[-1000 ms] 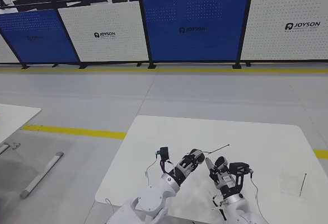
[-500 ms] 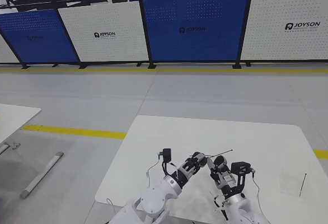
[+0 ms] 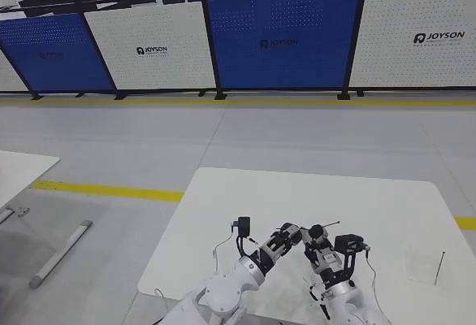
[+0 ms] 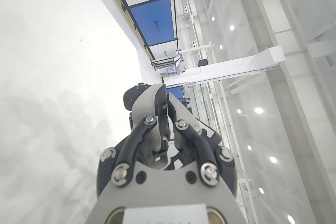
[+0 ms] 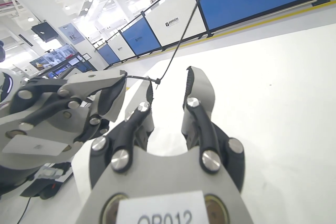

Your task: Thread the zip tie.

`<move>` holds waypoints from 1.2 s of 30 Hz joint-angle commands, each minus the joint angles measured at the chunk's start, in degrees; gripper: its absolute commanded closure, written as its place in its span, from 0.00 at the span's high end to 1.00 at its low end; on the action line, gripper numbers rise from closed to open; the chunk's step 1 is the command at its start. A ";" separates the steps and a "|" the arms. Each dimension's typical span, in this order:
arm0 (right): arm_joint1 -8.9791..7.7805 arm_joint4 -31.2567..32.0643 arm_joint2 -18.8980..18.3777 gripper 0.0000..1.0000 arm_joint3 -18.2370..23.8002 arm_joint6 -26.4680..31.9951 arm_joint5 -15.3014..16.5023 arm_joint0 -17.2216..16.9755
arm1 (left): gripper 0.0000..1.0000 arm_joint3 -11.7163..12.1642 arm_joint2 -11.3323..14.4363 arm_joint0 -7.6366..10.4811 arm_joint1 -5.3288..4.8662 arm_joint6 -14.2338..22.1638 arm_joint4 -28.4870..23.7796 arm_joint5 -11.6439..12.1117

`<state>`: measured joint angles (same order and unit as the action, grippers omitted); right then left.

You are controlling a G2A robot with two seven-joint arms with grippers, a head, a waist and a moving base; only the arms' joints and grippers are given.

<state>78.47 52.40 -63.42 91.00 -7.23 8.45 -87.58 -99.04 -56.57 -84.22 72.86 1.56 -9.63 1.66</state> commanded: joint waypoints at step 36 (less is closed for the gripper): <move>0.07 0.25 -0.13 0.00 -0.56 -0.80 -0.24 0.06 | 0.00 1.80 1.03 0.76 0.88 -2.94 2.18 -0.28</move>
<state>78.54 52.65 -63.55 90.47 -8.00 8.20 -87.54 -97.22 -55.53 -83.42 73.74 -1.45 -7.44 1.32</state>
